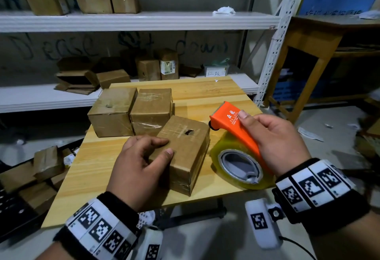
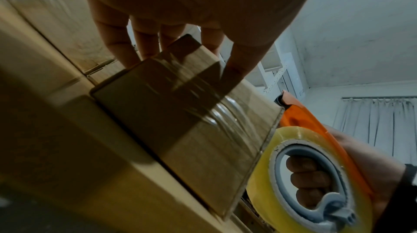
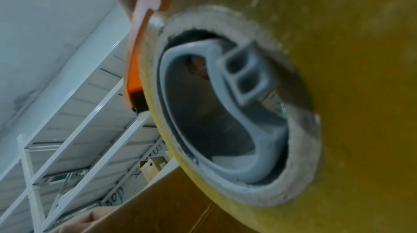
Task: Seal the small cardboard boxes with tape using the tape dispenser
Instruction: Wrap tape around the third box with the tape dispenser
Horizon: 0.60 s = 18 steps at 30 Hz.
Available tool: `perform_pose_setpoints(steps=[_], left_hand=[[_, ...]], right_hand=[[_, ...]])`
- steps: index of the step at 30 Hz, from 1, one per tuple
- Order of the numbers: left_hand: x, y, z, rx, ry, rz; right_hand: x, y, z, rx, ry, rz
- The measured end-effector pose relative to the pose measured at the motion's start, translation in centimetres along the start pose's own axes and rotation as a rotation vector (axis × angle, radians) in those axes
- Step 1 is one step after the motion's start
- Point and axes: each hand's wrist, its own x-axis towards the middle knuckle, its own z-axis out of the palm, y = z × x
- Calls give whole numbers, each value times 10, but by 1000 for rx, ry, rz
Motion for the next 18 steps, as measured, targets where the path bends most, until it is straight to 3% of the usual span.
perform_pose_setpoints(steps=[14,18], left_hand=[[0,6,0,-60,7,-40],[0,15,-6,-43,120,56]], right_hand=[[-4,0,7,-14,-55,-19],[-8,-5,8,-4,-64,-56]])
